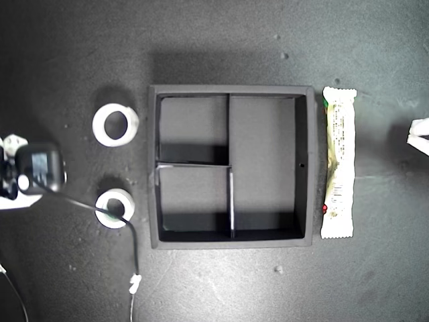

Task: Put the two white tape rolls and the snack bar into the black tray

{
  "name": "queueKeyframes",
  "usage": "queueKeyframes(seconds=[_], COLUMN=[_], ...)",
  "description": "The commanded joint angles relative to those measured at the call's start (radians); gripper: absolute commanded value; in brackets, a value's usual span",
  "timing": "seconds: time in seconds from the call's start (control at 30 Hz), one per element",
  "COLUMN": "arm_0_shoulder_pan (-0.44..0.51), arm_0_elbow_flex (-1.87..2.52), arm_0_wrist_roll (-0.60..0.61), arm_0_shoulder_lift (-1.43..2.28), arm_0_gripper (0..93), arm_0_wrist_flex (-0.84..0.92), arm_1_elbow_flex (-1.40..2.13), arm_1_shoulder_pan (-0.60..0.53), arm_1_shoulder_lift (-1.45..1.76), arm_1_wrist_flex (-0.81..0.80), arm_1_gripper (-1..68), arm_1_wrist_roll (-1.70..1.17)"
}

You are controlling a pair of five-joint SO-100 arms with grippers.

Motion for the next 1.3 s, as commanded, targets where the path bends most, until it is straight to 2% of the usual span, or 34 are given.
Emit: queueKeyframes(seconds=[0.0,0.13,0.27,0.4,0.5,0.7,0.87,1.03,1.27], arm_0_shoulder_pan=[0.044,0.025,-0.055,-0.083,-0.086,-0.161,-0.198,-0.256,-0.285], arm_0_elbow_flex=[0.017,-0.153,-0.388,-0.784,-1.114,-1.227,-1.215,-1.193,-1.181], arm_0_wrist_roll=[0.121,0.225,0.468,0.666,0.762,0.805,0.825,0.816,0.805], arm_0_shoulder_lift=[0.034,0.035,-0.014,-0.497,-0.923,-1.232,-1.378,-1.493,-1.552], arm_0_gripper=[0.0,0.0,2.5,7.4,11.0,18.3,20.6,21.0,20.6], arm_0_wrist_flex=[-0.109,-0.110,-0.117,-0.123,-0.060,-0.025,-0.049,-0.049,-0.055], arm_1_elbow_flex=[0.012,0.012,0.008,-0.081,-0.172,-0.321,-0.595,-1.022,-1.223], arm_1_shoulder_pan=[0.017,0.023,0.032,0.015,0.002,-0.071,-0.201,-0.318,-0.408], arm_1_shoulder_lift=[0.006,0.006,0.006,-0.006,-0.006,-0.041,-0.445,-0.899,-1.129], arm_1_wrist_flex=[-0.095,-0.310,-0.535,-0.543,-0.517,-0.485,-0.469,-0.222,-0.058], arm_1_gripper=[-0.6,-0.6,-0.6,-0.4,-0.4,-0.3,-0.2,0.1,8.5], arm_1_wrist_roll=[0.066,0.058,-0.043,-0.158,-0.261,-0.443,-0.601,-0.767,-0.833])
